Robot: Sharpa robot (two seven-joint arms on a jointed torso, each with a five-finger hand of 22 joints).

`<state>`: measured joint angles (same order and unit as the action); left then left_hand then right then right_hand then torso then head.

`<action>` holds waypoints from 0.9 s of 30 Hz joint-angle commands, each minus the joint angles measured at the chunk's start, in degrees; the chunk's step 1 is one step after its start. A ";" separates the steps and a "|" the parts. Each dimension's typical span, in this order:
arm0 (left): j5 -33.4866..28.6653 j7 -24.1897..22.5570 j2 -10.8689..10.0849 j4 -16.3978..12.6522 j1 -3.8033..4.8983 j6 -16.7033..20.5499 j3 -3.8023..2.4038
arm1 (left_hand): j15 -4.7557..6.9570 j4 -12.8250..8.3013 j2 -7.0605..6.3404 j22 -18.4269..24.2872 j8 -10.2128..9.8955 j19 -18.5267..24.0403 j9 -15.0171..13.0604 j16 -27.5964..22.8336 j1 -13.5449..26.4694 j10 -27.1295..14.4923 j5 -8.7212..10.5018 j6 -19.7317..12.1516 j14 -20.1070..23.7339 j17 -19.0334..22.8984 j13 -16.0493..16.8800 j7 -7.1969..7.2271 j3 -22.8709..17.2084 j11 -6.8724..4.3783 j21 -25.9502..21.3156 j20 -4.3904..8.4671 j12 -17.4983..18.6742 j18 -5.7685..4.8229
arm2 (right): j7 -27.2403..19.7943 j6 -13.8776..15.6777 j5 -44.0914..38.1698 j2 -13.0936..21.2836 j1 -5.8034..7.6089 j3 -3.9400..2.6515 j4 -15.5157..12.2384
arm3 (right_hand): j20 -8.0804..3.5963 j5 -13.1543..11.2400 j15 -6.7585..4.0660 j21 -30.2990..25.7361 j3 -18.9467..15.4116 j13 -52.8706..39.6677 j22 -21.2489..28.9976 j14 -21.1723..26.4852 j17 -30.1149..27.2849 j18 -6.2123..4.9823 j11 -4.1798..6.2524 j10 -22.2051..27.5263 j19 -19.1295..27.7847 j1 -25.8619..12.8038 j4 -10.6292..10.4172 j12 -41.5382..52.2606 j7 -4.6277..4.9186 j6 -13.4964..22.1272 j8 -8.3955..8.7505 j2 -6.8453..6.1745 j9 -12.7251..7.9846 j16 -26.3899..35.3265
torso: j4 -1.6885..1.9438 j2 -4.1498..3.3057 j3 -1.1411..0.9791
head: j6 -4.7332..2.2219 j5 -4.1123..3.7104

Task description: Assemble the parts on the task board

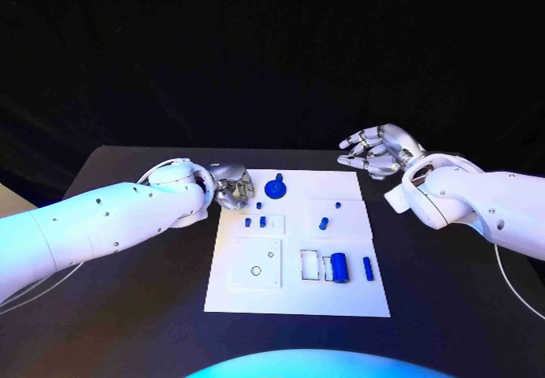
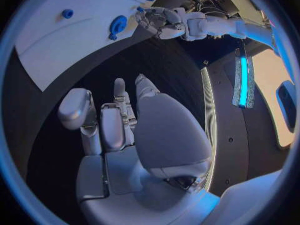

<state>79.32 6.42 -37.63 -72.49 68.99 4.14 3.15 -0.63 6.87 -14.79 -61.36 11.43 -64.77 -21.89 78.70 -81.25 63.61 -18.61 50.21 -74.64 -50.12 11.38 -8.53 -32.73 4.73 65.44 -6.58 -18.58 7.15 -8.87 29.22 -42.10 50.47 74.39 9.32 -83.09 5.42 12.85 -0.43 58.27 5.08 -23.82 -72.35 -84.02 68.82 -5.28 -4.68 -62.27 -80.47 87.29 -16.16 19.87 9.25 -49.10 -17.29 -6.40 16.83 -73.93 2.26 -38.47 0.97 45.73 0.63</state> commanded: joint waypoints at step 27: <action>-68.45 -27.71 -10.85 -6.15 -0.15 -0.55 -2.09 | -6.36 3.91 0.68 38.75 -0.59 16.72 -1.33 -51.00 -0.46 -4.54 0.24 2.33 24.22 34.72 -6.59 -1.83 5.89 4.03 -50.36 -7.59 6.63 3.36 | 14.95 -11.94 -49.34 0.59 -3.30 -0.01 -1.57 | 0.01 -4.39 0.24 10.79 10.69 13.38 -7.12 -2.26 2.91 1.28 0.26 -2.63 -3.57 0.59 -0.16 -12.11 -1.43 -6.85 2.60 -6.65 -1.27 -3.59 | 0.14 -0.01 0.08 | -1.61 -3.48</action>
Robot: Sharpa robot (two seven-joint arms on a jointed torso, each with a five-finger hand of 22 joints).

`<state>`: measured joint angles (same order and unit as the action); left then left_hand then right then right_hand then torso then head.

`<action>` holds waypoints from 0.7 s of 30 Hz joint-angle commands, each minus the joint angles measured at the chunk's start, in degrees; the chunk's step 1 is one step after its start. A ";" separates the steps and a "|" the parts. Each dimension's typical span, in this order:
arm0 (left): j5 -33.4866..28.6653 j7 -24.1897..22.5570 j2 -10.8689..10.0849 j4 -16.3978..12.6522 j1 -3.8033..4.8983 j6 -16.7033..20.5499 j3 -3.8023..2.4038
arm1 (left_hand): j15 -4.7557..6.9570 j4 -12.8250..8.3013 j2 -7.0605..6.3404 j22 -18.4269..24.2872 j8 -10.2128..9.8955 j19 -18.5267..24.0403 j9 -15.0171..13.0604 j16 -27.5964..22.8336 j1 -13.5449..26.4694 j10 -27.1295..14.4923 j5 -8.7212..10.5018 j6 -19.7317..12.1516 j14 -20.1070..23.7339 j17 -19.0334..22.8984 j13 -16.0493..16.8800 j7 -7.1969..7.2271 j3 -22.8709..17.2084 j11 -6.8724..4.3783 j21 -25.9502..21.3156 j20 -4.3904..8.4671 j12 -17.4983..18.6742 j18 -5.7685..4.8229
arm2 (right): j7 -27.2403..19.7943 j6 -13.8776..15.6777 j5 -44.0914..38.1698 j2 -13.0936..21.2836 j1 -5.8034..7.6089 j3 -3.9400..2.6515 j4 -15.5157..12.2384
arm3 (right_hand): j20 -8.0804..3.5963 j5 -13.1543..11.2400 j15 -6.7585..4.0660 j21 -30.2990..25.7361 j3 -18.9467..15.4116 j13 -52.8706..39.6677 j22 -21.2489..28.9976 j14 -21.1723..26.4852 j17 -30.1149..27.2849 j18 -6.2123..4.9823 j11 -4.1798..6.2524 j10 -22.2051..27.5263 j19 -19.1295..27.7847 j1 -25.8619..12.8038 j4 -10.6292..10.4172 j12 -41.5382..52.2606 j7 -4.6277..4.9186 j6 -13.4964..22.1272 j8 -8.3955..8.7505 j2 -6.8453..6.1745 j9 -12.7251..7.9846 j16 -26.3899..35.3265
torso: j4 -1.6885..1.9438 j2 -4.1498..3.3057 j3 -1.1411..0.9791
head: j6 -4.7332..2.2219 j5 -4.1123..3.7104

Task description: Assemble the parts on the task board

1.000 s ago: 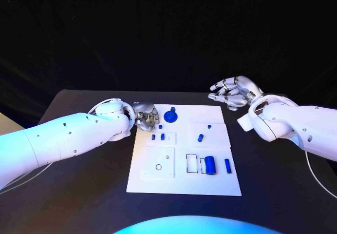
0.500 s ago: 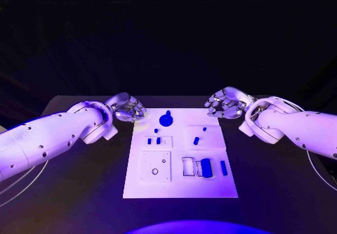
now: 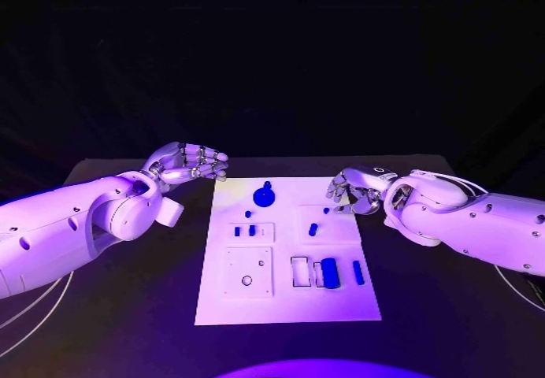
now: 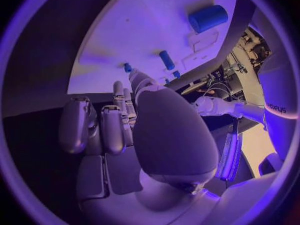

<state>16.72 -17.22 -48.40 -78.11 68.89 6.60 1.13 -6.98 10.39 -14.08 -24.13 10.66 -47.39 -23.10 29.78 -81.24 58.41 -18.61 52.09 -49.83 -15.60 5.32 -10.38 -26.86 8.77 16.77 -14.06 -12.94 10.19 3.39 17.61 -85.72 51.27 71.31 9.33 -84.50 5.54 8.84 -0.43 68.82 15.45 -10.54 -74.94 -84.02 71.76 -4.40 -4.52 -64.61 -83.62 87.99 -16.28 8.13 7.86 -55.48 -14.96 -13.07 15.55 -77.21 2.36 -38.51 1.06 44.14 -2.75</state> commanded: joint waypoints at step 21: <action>-7.39 -5.36 -0.91 -1.97 -0.16 -3.28 -0.06 | -0.52 0.49 0.29 7.96 0.47 -1.91 -0.49 -10.74 -1.58 3.61 0.16 1.55 -2.05 1.02 -1.49 -0.20 -0.80 0.00 -8.69 -1.10 6.40 0.34 | 5.70 0.41 -8.37 -3.84 -2.06 -0.04 2.26 | -0.30 -1.16 -0.02 2.09 6.09 2.53 -5.87 -2.29 -1.09 0.72 0.28 -2.60 -0.97 0.74 0.30 -1.79 -0.18 -2.38 0.79 0.45 0.06 -0.28 | -0.08 -0.06 -0.11 | 0.13 -0.12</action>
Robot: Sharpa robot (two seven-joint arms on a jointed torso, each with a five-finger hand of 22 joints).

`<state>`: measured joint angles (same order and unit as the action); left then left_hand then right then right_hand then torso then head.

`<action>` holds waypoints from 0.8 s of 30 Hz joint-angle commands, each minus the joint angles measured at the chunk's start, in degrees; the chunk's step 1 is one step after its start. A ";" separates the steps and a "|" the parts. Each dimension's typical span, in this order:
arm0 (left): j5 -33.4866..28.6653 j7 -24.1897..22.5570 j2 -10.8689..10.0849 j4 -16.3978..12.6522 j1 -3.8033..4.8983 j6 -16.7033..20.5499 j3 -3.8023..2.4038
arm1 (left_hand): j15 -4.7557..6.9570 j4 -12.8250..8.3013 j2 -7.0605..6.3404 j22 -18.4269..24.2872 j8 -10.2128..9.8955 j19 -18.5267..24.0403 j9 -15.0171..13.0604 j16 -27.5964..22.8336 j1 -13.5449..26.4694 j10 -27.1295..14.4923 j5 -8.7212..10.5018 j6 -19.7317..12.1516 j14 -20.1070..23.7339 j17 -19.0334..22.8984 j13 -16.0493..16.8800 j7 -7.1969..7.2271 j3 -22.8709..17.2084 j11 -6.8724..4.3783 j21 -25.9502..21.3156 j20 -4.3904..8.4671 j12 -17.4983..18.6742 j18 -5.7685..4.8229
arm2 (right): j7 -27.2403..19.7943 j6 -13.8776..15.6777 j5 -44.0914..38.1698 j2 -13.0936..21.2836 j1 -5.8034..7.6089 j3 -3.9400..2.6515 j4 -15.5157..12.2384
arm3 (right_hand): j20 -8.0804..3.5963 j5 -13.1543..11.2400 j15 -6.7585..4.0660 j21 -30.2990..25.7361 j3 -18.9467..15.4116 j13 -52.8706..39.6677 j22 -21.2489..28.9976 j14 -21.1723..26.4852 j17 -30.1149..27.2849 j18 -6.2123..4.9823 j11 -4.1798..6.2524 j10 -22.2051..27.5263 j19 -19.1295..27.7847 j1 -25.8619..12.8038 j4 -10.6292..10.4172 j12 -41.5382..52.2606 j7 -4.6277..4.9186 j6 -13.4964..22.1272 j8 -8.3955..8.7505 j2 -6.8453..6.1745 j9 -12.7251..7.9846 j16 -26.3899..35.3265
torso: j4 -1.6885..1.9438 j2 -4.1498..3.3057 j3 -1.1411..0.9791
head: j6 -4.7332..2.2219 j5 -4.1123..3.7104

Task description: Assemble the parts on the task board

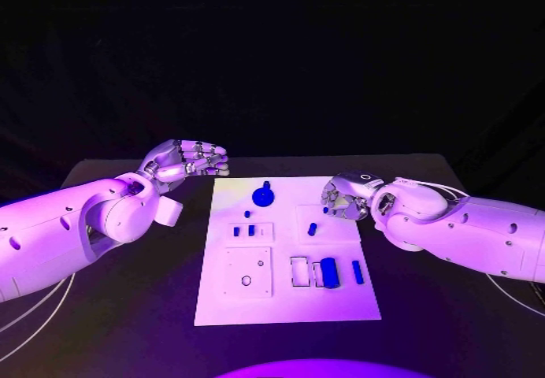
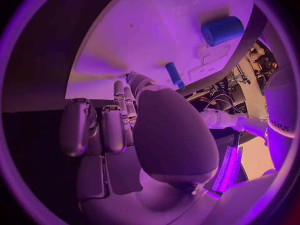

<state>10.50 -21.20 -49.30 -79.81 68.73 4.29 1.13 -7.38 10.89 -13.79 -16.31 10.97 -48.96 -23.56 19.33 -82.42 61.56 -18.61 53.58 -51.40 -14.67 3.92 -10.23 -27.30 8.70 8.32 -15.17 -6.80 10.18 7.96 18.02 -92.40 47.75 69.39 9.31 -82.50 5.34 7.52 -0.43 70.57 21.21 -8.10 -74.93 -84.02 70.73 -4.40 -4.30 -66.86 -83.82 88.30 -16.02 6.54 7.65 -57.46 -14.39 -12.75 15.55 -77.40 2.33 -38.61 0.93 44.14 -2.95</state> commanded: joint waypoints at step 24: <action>-1.53 -0.70 -0.31 -0.53 0.00 -0.74 -0.06 | -0.25 -0.20 -0.07 0.86 -0.16 -1.19 0.10 -1.31 -0.57 0.41 0.14 -0.35 -0.82 0.08 -0.08 -1.06 -0.46 0.31 -0.77 0.09 1.13 0.35 | 1.14 -3.76 -1.65 -1.87 -1.02 -0.01 0.65 | -0.12 9.15 -0.10 1.37 9.34 2.37 -6.97 -2.16 -0.69 0.87 0.22 -3.72 -0.93 -2.34 3.23 -2.19 0.05 -2.66 -0.34 0.05 1.55 -0.61 | -0.06 0.06 -0.02 | 0.49 0.10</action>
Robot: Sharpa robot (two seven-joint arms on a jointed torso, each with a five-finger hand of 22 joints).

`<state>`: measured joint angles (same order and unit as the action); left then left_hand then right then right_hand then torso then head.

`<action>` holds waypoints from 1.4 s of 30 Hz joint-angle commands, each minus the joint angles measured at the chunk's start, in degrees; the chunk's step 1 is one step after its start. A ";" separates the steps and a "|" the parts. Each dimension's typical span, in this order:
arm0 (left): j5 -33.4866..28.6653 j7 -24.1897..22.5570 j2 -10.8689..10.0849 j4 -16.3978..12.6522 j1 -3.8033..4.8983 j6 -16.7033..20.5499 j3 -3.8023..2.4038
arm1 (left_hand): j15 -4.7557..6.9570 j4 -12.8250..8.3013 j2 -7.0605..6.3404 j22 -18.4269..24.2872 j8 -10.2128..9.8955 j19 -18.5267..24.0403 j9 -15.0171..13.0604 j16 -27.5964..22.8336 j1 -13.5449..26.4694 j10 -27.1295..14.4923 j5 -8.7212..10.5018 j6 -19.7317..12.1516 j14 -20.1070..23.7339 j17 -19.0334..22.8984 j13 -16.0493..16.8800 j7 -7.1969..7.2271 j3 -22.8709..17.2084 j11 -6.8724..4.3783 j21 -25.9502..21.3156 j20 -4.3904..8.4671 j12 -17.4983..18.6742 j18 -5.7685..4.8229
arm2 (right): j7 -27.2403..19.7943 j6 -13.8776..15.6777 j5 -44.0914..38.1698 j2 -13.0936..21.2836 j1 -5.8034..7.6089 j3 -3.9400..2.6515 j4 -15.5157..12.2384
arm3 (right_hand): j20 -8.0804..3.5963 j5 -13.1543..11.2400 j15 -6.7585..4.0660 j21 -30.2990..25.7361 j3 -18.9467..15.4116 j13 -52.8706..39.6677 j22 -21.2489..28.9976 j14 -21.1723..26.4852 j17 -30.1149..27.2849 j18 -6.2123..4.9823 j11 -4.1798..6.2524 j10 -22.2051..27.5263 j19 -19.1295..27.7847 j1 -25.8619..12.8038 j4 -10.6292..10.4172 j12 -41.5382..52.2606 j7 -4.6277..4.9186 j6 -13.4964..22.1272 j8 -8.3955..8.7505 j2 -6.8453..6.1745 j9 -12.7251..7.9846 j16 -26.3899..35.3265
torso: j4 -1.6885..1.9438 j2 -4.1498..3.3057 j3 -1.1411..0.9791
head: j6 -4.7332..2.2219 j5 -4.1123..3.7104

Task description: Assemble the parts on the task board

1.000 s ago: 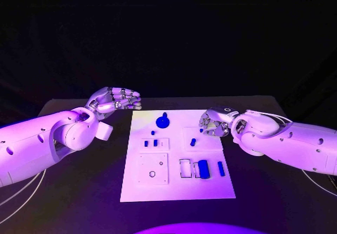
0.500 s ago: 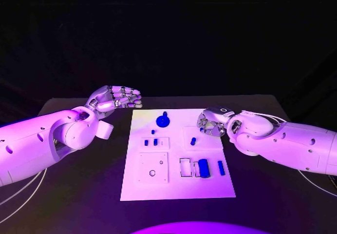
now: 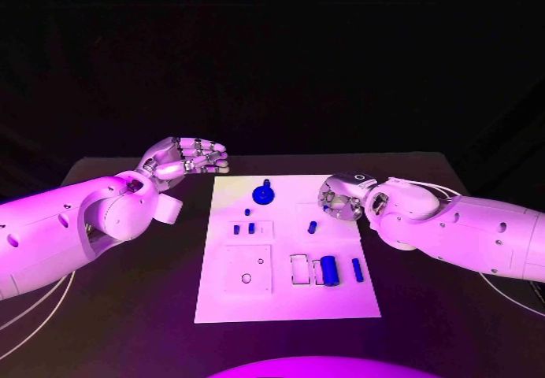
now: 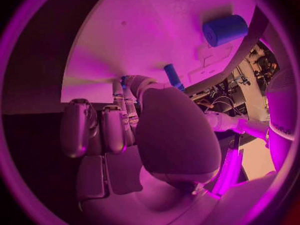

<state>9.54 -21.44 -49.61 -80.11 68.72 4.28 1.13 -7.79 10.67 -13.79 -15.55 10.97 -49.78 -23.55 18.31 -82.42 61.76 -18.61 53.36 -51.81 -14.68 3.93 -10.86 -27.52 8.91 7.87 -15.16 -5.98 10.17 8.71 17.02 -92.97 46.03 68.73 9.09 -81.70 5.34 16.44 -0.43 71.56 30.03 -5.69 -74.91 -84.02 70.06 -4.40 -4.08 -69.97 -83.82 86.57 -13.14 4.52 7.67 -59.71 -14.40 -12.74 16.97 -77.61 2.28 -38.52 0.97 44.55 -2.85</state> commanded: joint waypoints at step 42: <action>-1.05 -0.57 -0.08 -0.53 -0.15 -0.02 -0.05 | 0.08 -0.14 -0.01 0.47 -0.26 -0.51 0.13 -0.77 -0.77 0.15 0.11 -0.24 -0.47 0.08 -0.07 -0.58 -0.37 0.22 -0.68 0.06 0.65 0.32 | 1.54 10.37 -2.65 1.80 0.18 -0.09 -3.29 | -0.94 -3.03 -1.08 3.97 5.87 0.12 -9.03 -1.99 -1.42 1.54 1.06 -5.08 -1.97 -3.55 6.88 -0.61 -0.71 -2.43 -2.38 1.00 2.81 -0.27 | -0.09 0.20 0.05 | -0.12 0.03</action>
<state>9.18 -21.33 -49.80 -80.47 68.58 4.38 1.14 -7.79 10.50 -13.79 -15.12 10.97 -49.77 -23.50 17.89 -82.42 61.76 -18.61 53.15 -51.81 -14.69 3.94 -11.05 -27.68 8.90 7.44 -15.15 -5.50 10.18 11.61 24.52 -96.81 47.71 68.88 9.01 -84.69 4.82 13.60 -1.03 75.33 35.97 -5.47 -74.94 -84.03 68.65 -3.50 -5.36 -72.38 -83.90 83.20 -6.61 3.75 7.00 -61.77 -16.61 -12.07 19.85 -77.83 2.22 -38.38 0.99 44.41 -2.82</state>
